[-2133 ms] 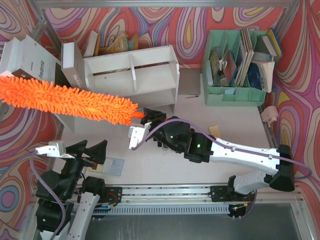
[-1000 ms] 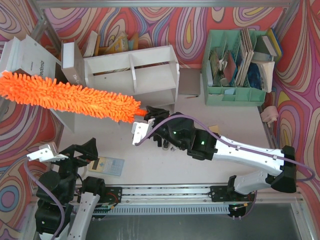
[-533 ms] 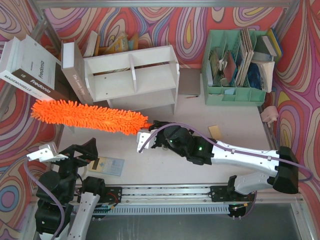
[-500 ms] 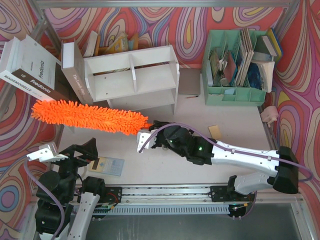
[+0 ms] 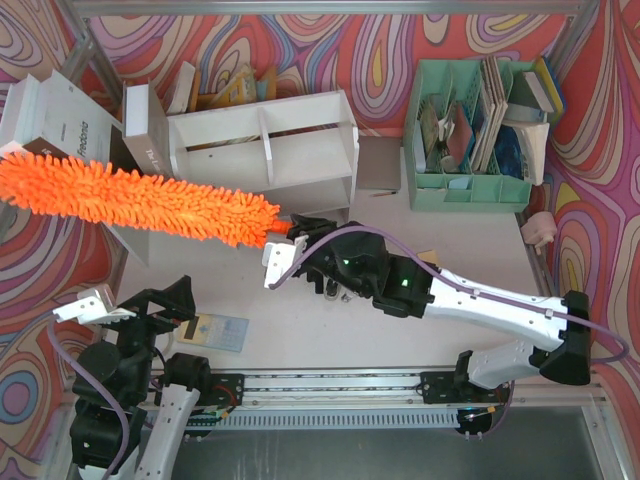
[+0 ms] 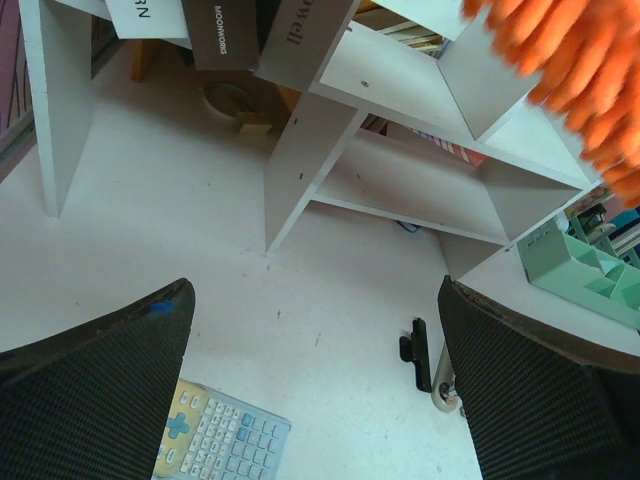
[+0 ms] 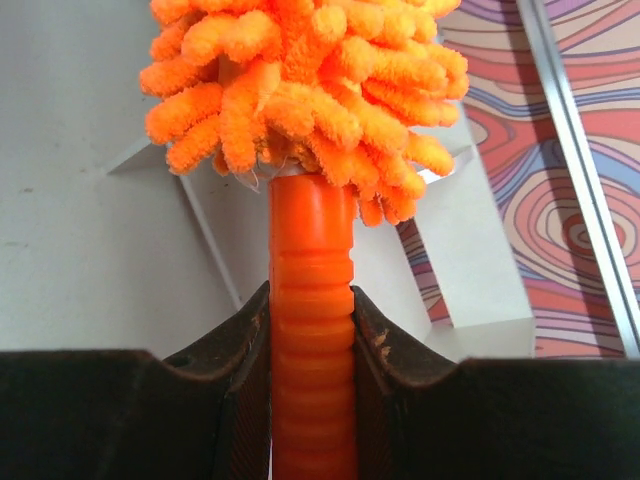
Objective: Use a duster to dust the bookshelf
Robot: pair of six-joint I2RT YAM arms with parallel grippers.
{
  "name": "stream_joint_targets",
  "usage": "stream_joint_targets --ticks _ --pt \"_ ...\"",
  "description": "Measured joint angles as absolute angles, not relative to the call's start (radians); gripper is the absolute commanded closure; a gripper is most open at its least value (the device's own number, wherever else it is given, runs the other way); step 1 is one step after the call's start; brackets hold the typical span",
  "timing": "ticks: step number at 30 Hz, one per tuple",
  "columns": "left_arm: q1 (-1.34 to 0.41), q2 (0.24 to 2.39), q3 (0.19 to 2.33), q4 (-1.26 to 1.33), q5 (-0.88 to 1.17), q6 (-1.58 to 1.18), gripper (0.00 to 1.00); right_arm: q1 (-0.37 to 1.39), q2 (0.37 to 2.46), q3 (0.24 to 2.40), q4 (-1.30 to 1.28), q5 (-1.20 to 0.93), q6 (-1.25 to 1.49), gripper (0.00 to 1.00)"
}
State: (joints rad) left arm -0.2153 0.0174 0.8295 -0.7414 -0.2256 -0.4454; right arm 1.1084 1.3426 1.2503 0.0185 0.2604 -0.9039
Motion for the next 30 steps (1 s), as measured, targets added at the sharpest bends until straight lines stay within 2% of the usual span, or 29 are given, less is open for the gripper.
stream_joint_targets --ticks 5,17,30 --pt "-0.215 0.017 0.83 -0.741 -0.233 -0.445 0.01 1.105 1.342 1.237 0.07 0.26 -0.911 1.0" --pt "-0.213 0.017 0.828 -0.74 -0.241 -0.449 0.01 1.091 1.336 0.981 0.083 0.26 -0.846 1.0" --pt "-0.209 0.017 0.826 -0.739 -0.245 -0.453 0.01 1.086 1.327 1.113 0.11 0.224 -0.852 1.0"
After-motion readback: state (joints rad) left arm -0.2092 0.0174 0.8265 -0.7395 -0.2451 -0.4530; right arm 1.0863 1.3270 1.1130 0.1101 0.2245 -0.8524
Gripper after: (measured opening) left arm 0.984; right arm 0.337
